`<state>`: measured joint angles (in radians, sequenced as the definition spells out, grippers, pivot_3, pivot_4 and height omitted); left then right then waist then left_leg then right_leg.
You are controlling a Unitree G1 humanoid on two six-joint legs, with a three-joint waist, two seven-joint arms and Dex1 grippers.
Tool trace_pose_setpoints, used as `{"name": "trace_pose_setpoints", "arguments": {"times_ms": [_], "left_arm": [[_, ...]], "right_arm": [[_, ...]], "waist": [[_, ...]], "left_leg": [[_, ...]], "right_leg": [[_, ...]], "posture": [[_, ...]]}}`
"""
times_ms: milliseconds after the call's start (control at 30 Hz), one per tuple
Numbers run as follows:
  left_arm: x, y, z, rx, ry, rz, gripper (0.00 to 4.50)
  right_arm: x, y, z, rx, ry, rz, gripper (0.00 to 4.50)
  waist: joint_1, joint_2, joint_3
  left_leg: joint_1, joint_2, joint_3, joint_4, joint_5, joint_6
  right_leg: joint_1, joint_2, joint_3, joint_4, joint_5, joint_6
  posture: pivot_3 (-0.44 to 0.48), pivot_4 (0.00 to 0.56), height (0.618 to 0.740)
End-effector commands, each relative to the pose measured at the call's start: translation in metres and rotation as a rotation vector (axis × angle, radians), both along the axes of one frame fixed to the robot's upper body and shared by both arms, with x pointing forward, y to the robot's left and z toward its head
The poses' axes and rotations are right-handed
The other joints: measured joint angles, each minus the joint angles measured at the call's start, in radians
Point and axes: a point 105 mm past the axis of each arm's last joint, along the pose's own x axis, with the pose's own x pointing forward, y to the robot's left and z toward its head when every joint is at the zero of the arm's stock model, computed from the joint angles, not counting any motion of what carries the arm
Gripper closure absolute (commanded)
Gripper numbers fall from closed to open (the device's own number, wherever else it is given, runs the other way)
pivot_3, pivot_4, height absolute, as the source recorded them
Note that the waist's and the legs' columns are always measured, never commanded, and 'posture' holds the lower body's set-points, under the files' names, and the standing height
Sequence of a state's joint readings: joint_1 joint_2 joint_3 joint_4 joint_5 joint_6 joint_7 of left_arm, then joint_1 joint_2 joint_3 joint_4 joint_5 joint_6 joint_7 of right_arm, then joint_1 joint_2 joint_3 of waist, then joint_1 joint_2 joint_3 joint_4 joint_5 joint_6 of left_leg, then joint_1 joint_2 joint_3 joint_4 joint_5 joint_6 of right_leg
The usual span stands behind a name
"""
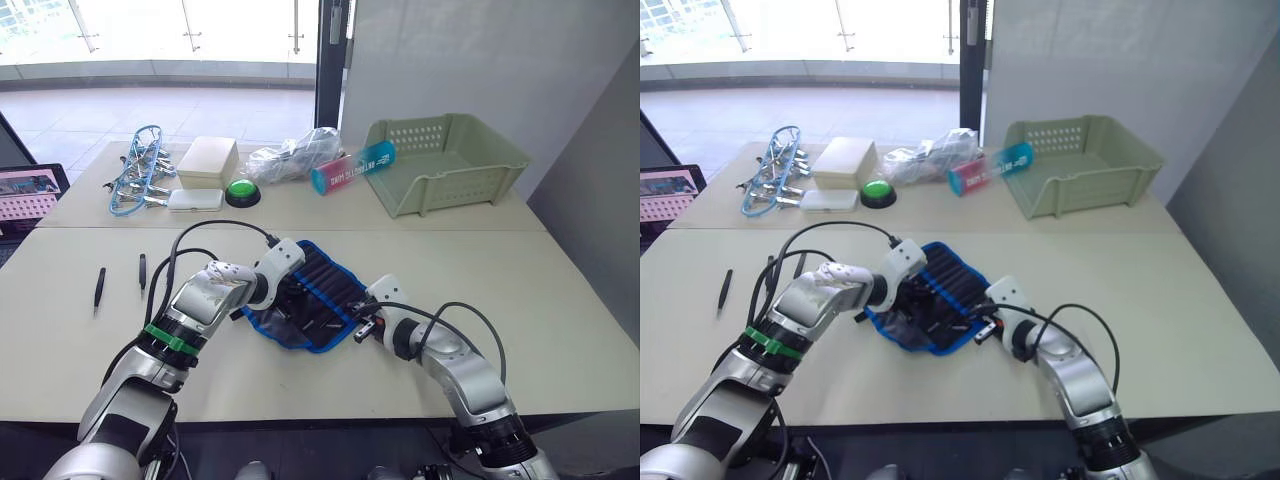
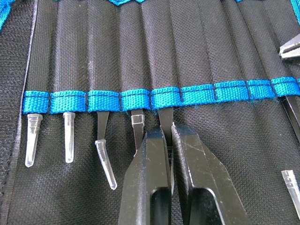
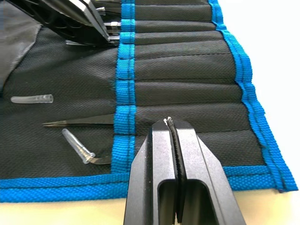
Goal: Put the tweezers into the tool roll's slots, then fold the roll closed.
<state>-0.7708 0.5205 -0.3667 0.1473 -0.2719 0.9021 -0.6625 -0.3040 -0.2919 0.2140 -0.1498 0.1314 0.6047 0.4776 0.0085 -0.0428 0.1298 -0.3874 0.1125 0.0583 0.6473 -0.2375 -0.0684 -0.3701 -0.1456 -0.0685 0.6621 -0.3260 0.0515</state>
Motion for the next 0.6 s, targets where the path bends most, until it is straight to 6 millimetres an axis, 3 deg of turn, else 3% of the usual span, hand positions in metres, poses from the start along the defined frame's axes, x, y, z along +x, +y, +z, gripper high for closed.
{"name": "trace_pose_setpoints", "arguments": {"times_ms": [33,267,367,433,600], "left_arm": [[0.000,0.009,0.009,-0.003,-0.038,0.022,3.45],[-0.011,0.026,0.036,-0.057,-0.109,0.016,1.18],[-0.026,0.056,0.058,-0.166,-0.171,0.063,0.13],[-0.036,0.077,0.069,-0.240,-0.224,0.109,0.02],[-0.058,0.151,0.067,-0.218,-0.398,0.332,0.02]], "right_arm": [[-0.010,0.002,-0.030,-0.038,0.125,0.013,4.50],[-0.006,0.003,-0.029,-0.038,0.114,0.004,4.50],[-0.004,0.003,-0.030,-0.039,0.110,0.003,4.50],[-0.004,0.002,-0.030,-0.041,0.110,0.005,4.50],[-0.004,-0.002,-0.030,-0.046,0.111,0.007,4.50]], "waist": [[-0.003,0.000,0.000],[-0.019,0.000,0.000],[-0.025,0.001,0.000],[-0.026,0.001,0.000],[-0.022,0.001,0.001]], "left_leg": [[0.000,0.000,0.000,0.000,0.000,0.000],[0.000,0.000,0.000,-0.001,0.000,0.000],[0.000,0.000,0.000,-0.002,0.000,0.000],[0.000,0.000,0.000,-0.003,0.000,0.000],[0.000,0.000,0.000,-0.003,-0.001,0.002]], "right_leg": [[0.000,0.000,0.000,0.000,0.000,0.000],[-0.001,0.000,0.000,0.000,0.000,0.000],[-0.001,0.000,0.000,0.000,0.000,0.000],[-0.001,0.000,0.000,0.000,0.000,0.000],[-0.001,0.000,0.000,-0.001,0.000,0.000]], "posture": [[0.000,0.150,0.716],[0.000,0.150,0.716],[0.000,0.150,0.716],[0.000,0.150,0.716],[0.000,0.150,0.716]]}}
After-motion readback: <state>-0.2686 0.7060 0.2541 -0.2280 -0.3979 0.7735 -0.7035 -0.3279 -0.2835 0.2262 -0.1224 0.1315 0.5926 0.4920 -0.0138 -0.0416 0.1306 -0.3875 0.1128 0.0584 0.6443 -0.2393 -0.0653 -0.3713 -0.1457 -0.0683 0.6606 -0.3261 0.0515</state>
